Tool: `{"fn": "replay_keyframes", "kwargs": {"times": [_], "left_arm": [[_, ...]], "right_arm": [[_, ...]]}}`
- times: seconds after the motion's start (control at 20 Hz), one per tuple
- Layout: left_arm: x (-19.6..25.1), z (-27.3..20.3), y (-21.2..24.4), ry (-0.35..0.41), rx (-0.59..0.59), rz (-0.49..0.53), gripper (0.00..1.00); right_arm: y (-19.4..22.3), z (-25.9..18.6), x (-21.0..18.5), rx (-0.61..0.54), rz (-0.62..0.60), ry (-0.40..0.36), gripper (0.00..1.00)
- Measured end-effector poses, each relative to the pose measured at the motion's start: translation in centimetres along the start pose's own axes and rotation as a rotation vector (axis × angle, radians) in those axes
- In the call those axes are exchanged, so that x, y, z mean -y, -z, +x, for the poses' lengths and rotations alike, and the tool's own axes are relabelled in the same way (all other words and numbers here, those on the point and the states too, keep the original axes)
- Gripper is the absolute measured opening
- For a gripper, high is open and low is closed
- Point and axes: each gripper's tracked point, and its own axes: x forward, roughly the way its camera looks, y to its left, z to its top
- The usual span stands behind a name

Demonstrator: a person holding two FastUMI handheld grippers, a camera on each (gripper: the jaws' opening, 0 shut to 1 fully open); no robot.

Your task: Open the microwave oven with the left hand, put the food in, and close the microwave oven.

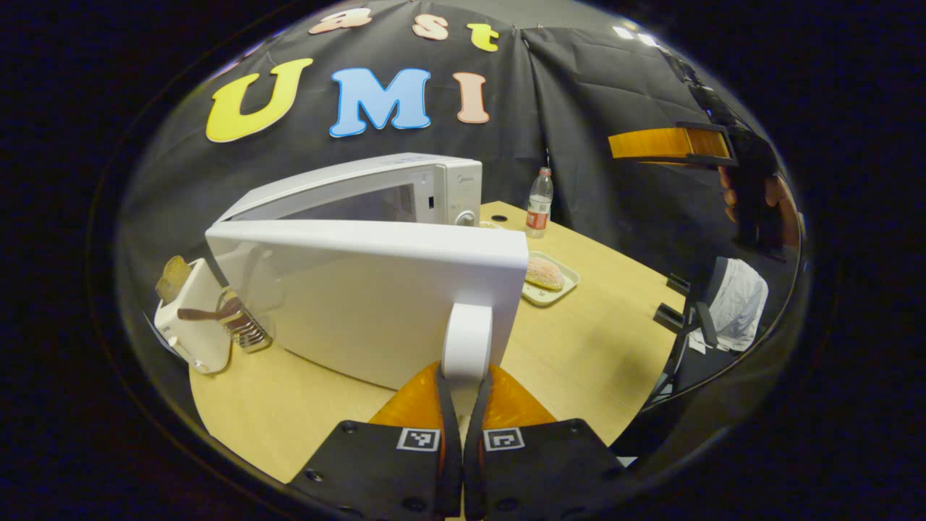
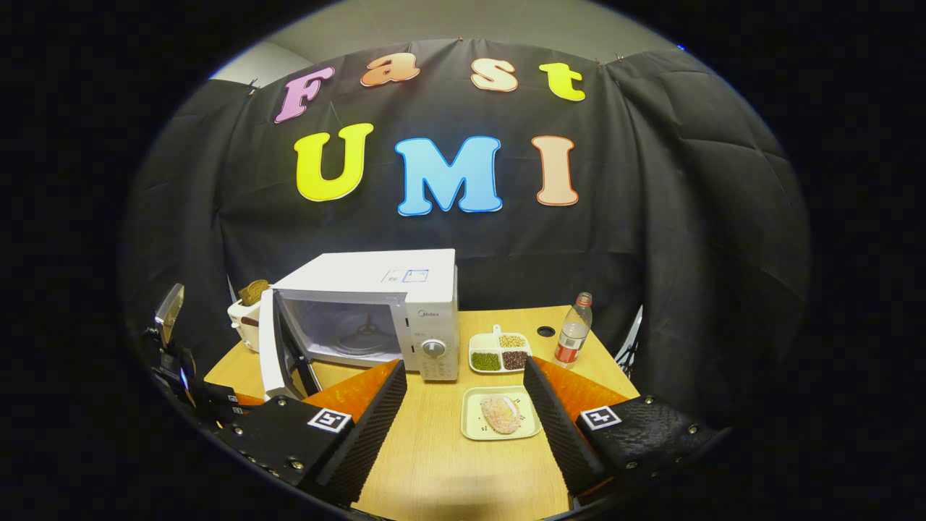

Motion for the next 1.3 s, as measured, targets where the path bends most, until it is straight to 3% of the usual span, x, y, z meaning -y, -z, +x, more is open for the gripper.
{"fn": "replay_keyframes", "kwargs": {"times": [0.65, 0.85, 1.0, 1.3], "left_arm": [[-8.5, -10.9, 7.5, -0.121, -0.055, -0.052, 0.08], [-11.4, -12.9, 8.8, -0.145, -0.076, -0.052, 0.08], [-12.9, -13.9, 9.4, -0.159, -0.077, -0.061, 0.06], [-14.6, -14.9, 10.0, -0.219, -0.060, -0.076, 0.12]], "right_arm": [[4.8, 2.3, -0.4, -0.136, -0.004, 0.033, 0.99], [6.8, 5.0, 0.8, -0.219, -0.006, 0.029, 0.99], [9.9, 7.5, 3.5, -0.331, -0.066, 0.083, 0.99], [15.2, 14.0, 5.4, -0.486, -0.069, 0.036, 0.99]]}}
